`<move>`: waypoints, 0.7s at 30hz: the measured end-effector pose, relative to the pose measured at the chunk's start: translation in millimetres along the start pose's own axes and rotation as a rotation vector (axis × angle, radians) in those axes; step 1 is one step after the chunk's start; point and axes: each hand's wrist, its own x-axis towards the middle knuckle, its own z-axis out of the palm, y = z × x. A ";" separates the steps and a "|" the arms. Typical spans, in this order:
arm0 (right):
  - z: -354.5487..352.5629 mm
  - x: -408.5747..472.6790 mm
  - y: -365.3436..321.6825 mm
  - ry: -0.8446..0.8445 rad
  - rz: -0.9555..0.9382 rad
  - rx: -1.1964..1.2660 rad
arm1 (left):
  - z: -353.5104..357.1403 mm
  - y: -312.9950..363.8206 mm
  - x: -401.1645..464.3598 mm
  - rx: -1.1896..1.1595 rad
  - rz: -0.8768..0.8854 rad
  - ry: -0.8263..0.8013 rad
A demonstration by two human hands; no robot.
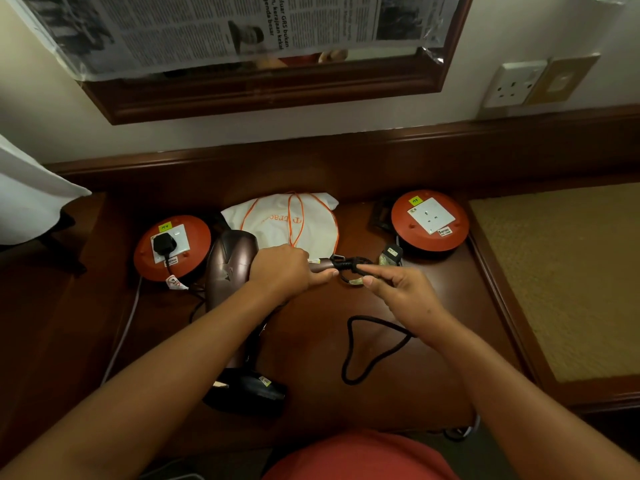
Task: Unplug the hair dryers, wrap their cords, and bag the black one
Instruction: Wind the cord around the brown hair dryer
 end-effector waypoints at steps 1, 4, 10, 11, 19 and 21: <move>2.7 -2.6 2.0 -0.011 0.021 0.023 | 1.1 0.4 1.2 -0.018 -0.009 0.008; 12.9 -11.1 11.6 -0.045 0.125 0.124 | 3.0 -0.9 3.5 -0.107 -0.050 0.029; 21.0 -21.6 25.8 -0.085 0.276 0.358 | -0.3 -8.8 4.9 -0.165 -0.096 0.037; 22.5 -22.5 27.8 -0.099 0.305 0.433 | -2.3 -8.8 4.9 -0.170 -0.096 0.035; 32.7 -23.5 38.5 -0.226 0.457 0.665 | -20.6 0.0 6.3 -0.242 -0.050 0.054; 32.5 -23.6 40.9 -0.245 0.473 0.664 | -24.0 -1.5 6.1 -0.249 -0.043 0.052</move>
